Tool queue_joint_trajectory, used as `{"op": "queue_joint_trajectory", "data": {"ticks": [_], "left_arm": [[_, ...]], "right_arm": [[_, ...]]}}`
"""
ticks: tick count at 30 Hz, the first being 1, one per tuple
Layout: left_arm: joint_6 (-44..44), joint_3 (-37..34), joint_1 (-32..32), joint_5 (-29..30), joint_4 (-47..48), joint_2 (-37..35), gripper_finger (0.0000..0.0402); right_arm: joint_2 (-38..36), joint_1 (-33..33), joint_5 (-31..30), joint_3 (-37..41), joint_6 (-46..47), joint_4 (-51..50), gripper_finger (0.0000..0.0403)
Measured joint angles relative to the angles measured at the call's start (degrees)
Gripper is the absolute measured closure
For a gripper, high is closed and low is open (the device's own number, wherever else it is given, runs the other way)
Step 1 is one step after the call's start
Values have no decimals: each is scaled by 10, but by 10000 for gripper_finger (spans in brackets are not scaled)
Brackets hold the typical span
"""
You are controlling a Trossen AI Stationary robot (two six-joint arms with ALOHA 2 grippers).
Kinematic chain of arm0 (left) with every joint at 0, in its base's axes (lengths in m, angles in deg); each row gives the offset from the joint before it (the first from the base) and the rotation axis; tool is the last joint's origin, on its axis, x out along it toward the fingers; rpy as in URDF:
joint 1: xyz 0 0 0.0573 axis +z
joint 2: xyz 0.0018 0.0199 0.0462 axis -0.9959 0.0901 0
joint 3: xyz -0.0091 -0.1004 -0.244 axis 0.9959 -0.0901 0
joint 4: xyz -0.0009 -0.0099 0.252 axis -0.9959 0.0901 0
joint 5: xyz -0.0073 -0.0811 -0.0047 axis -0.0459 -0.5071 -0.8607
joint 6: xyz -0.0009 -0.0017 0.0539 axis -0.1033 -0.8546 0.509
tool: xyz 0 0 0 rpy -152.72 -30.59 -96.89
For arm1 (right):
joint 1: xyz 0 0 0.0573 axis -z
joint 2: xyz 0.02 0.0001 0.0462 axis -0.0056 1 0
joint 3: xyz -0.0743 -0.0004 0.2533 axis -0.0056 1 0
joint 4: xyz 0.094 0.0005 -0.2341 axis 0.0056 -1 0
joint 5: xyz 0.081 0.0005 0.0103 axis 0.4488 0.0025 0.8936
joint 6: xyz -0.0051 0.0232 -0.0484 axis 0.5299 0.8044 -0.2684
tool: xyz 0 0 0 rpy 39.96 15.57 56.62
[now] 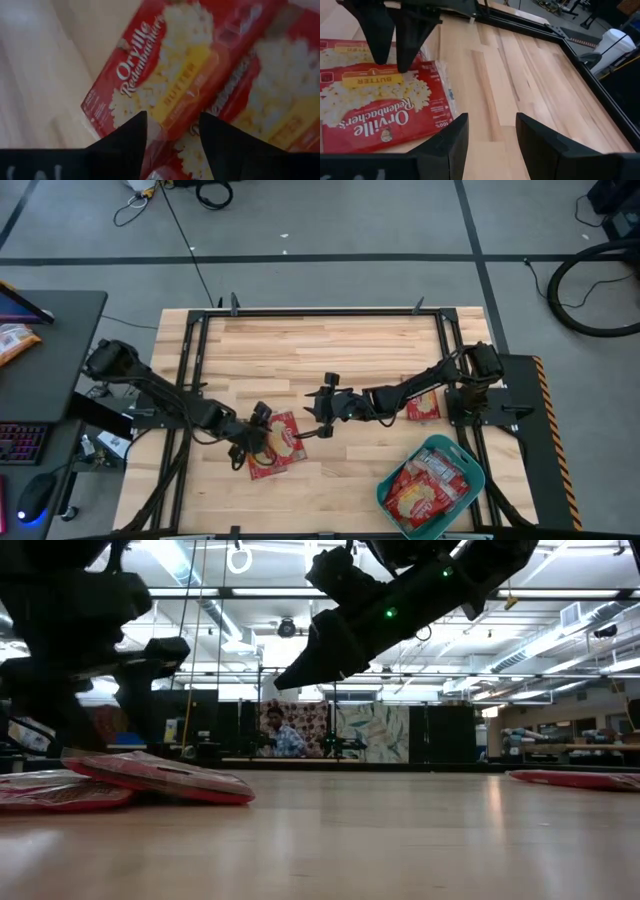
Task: Sort popcorn bags into baskets
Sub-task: Put the red popcorn into the green bin
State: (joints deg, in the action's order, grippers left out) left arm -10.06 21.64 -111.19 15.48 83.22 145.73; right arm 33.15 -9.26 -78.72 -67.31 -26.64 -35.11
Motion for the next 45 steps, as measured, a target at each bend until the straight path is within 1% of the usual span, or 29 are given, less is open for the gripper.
{"op": "queue_joint_trajectory", "data": {"ticks": [3,6,10,14,18,22,26,28,29,37,41,45], "left_arm": [[35,0,-6,35,-1,10,209],[57,0,-6,39,1,21,210],[70,0,-6,40,-4,40,229],[73,2,-6,45,-18,58,257],[62,1,-6,44,-30,61,286],[24,0,-5,40,-46,62,321],[-23,0,-4,39,-50,62,366],[-31,0,-4,41,-52,62,388],[-36,0,-5,45,-52,62,393],[-22,31,-5,65,-32,54,398],[-21,61,-4,87,9,40,399],[-19,90,-1,88,20,34,400]], "right_arm": [[0,-2,0,0,0,0,234],[0,-2,0,0,1,1,234],[0,-2,0,0,1,2,234],[0,-2,0,0,1,4,234],[0,-2,0,0,1,4,234],[0,-2,0,0,10,4,234],[0,-3,0,0,12,4,234],[0,-3,0,0,12,4,234],[0,-3,0,0,12,4,234],[-1,-4,1,0,14,4,234],[-1,-6,-3,0,16,-2,234],[-10,-21,-68,0,14,-20,234]]}}
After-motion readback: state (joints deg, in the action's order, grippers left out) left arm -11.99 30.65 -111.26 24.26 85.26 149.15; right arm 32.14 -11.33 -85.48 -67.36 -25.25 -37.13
